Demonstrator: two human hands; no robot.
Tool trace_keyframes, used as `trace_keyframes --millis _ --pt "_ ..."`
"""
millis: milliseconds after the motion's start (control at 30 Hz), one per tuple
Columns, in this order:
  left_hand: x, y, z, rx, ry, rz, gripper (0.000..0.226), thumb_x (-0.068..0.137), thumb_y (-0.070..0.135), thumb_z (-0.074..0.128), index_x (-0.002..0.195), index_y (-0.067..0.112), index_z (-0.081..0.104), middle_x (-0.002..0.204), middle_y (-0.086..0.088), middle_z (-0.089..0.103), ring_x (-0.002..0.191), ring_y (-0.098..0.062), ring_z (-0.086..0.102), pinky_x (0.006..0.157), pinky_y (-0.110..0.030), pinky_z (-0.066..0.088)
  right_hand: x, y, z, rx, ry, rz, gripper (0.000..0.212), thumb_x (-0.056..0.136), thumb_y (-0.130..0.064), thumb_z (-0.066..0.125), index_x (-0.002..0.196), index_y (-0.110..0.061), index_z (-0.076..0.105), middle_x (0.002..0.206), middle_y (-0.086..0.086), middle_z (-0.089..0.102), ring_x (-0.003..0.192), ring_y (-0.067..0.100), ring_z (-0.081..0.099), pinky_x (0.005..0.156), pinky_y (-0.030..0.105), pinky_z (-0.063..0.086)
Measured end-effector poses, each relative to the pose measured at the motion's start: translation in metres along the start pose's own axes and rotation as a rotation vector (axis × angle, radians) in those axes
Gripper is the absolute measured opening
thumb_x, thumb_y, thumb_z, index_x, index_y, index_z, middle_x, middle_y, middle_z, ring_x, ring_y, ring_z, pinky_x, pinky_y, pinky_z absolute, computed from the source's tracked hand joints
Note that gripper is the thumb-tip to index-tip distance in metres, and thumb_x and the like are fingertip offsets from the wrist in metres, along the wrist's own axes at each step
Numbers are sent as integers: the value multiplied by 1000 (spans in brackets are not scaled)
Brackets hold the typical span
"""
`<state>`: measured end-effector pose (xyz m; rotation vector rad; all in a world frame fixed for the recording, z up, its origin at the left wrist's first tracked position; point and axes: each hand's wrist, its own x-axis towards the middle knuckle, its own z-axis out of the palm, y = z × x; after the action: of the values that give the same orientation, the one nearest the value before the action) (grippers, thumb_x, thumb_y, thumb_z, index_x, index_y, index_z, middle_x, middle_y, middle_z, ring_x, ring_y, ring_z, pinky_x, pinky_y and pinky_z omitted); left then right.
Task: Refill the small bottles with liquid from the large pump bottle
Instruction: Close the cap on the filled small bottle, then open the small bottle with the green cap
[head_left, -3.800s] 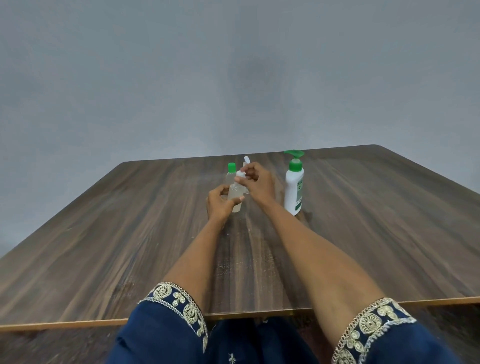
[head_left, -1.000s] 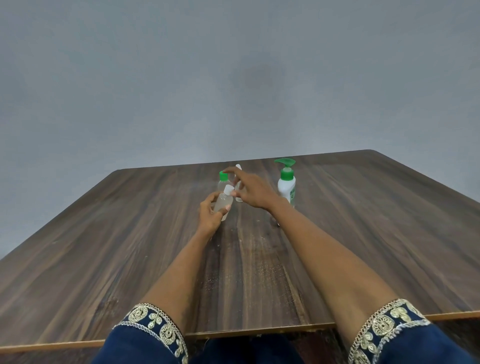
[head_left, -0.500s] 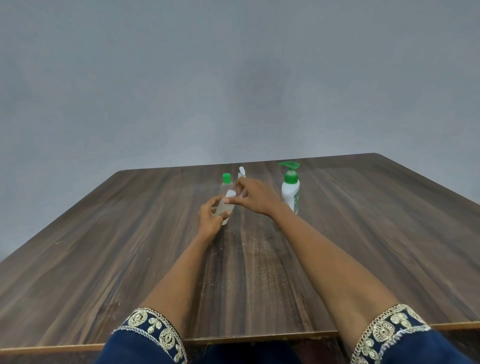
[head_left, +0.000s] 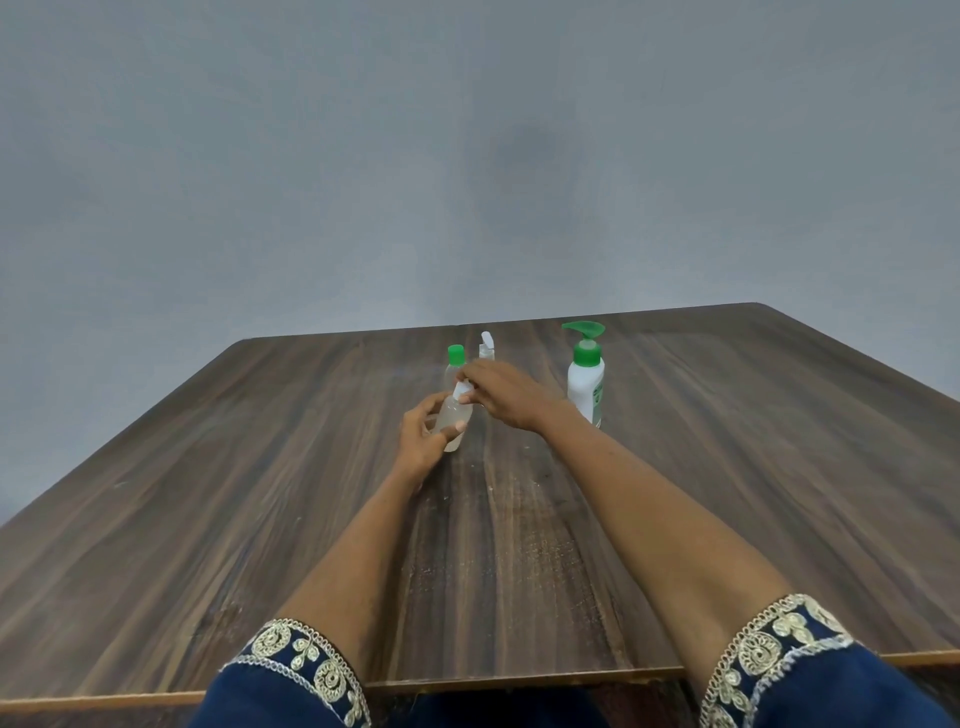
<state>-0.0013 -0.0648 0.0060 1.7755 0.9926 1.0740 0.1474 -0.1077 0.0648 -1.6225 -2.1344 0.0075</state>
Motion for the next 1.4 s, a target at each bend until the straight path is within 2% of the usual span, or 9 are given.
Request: trace_keyframes --millis 233,400,500,667,900,1100,1200,1300,1400 --pt "6 6 3 6 119 24 38 78 -1 67 115 3 58 108 -11 62 96 -22 56 78 -28 46 5 -14 10 -220 101 10 16 100 -11 43 112 -2 48 113 17 60 98 31 58 73 35 42" --pt "15 -1 2 77 204 17 39 75 2 71 112 9 60 109 -12 65 100 -28 60 86 -42 50 14 -26 15 -248 88 92 25 101 -16 44 121 -1 48 120 17 57 104 33 57 77 38 38" --pt "23 -1 -1 112 238 -14 40 73 4 73 111 8 59 109 -12 64 103 -30 59 88 -41 49 9 -28 20 -40 161 202 33 99 -16 48 130 -4 46 125 19 53 109 37 54 85 41 42" --pt "31 1 -12 98 430 -158 43 79 8 70 119 5 55 120 -14 60 111 -31 54 88 -31 39 3 -17 34 242 348 368 27 103 -26 40 122 -7 42 116 17 57 98 39 58 74 40 44" --pt "34 -13 -19 96 470 -201 41 82 12 68 119 6 50 121 -15 58 110 -33 54 91 -37 41 12 -6 47 74 297 354 24 102 -20 41 117 -3 50 110 19 60 95 38 58 67 35 37" --pt "28 -14 -10 87 439 -208 50 86 15 63 129 10 39 128 -18 51 115 -34 48 93 -37 38 40 -8 44 -177 350 220 25 89 0 58 114 2 59 116 20 56 84 39 61 78 45 52" --pt "25 -17 -4 113 456 -189 85 79 20 73 145 12 19 149 -17 29 137 -33 28 115 -45 20 60 -9 40 -313 182 242 58 86 5 53 142 -3 38 152 18 31 92 38 65 114 54 25" --pt "18 -18 -2 213 528 -124 98 75 23 76 147 10 11 154 -20 12 144 -32 8 118 -40 -1 70 -12 36 -427 59 275 71 88 5 46 152 -6 17 162 15 5 105 35 63 117 52 8" --pt "11 -18 -5 366 607 32 91 76 24 73 146 11 17 153 -19 15 144 -33 7 117 -42 -1 75 -8 38 -445 16 295 59 89 5 45 145 -1 28 158 19 18 108 37 62 116 49 12"
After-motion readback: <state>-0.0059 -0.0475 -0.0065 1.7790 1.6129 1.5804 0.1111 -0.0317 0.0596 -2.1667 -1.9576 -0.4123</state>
